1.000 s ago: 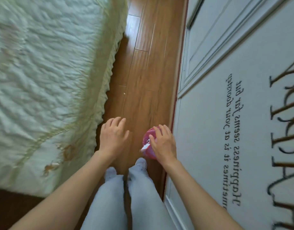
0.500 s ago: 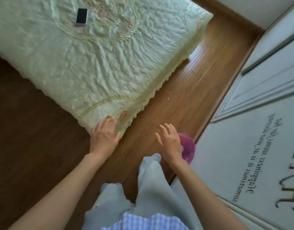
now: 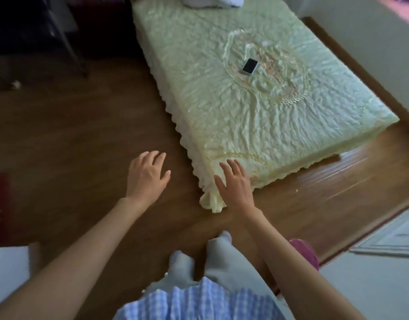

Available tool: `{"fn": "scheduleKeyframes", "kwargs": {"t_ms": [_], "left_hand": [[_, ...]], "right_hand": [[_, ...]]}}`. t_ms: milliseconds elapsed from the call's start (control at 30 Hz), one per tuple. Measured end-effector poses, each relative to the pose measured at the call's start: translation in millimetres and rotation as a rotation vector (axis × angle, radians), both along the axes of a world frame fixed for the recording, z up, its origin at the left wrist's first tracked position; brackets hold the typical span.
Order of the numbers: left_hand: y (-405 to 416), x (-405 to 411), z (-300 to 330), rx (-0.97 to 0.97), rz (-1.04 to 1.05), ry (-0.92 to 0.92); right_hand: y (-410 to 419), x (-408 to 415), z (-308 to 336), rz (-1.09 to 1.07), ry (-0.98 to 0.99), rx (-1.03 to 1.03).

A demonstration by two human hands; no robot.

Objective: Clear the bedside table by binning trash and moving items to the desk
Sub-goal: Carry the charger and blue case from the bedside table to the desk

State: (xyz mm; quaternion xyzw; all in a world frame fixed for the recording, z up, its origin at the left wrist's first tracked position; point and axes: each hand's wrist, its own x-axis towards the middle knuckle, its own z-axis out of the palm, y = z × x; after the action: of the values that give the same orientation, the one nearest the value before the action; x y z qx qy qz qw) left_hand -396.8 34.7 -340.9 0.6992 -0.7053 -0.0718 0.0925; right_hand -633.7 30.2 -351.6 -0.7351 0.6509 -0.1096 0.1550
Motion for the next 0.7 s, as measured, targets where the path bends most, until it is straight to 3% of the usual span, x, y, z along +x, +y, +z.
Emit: {"fn": "scheduleKeyframes", "kwargs": {"t_ms": [400,700], "left_hand": [[-38.0,119.6,34.3,-0.087,0.28,-0.032],[-177.1,200.2,57.2,-0.068,0.335,-0.151]], "right_hand": [[-119.9,128.9,43.7,0.344,0.013,-0.064],[-284.9,209.6,47.8,0.404,-0.063,-0.113]]}}
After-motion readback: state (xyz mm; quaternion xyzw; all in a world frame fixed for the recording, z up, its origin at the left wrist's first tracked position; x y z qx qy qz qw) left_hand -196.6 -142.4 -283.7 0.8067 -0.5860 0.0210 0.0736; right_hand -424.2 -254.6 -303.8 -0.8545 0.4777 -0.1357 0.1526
